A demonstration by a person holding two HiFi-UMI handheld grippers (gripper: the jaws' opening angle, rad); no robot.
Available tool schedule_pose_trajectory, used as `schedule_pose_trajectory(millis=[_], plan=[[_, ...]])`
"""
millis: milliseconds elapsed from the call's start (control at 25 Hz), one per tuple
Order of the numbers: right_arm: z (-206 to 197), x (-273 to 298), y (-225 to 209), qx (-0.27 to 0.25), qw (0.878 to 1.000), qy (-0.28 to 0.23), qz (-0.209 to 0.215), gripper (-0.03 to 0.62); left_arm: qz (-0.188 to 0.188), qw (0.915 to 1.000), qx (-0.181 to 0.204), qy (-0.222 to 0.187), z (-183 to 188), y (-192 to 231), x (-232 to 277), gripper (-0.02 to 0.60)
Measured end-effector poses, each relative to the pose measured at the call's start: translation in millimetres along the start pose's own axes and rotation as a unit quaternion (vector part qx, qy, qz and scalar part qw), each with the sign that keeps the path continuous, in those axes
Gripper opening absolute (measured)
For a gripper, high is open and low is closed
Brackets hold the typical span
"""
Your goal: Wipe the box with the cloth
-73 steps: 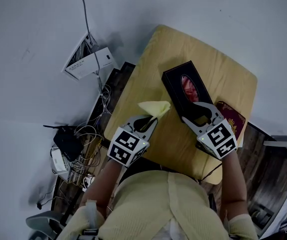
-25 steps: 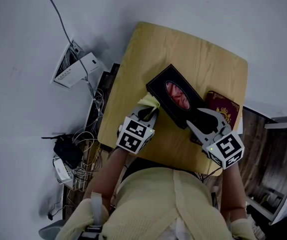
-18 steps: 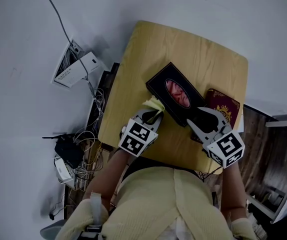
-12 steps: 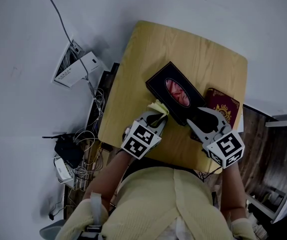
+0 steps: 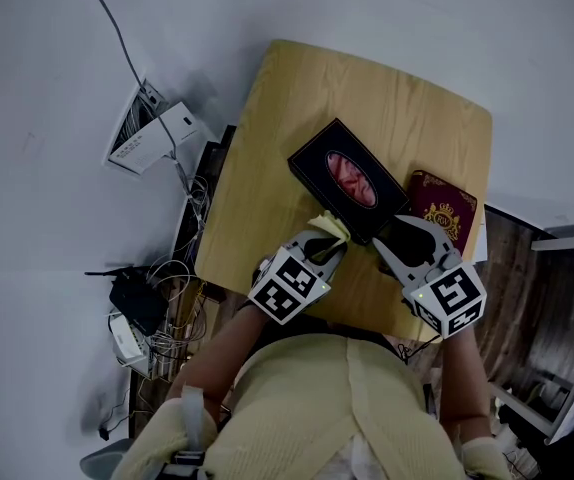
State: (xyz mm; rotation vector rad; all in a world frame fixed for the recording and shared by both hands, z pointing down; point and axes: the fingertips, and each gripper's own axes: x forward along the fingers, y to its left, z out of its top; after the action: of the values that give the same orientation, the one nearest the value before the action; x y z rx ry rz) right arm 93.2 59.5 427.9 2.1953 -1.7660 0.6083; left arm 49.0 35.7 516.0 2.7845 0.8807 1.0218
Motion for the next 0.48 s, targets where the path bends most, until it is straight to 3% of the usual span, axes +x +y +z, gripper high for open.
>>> schedule_pose_trajectory(millis=[480], plan=[[-6.3,-10.0,7.2,0.011,1.0,-0.001,0.002,0.169,-0.032,0.9994,0.015,-0.005,6.8,-37.2,3.9,0.029]])
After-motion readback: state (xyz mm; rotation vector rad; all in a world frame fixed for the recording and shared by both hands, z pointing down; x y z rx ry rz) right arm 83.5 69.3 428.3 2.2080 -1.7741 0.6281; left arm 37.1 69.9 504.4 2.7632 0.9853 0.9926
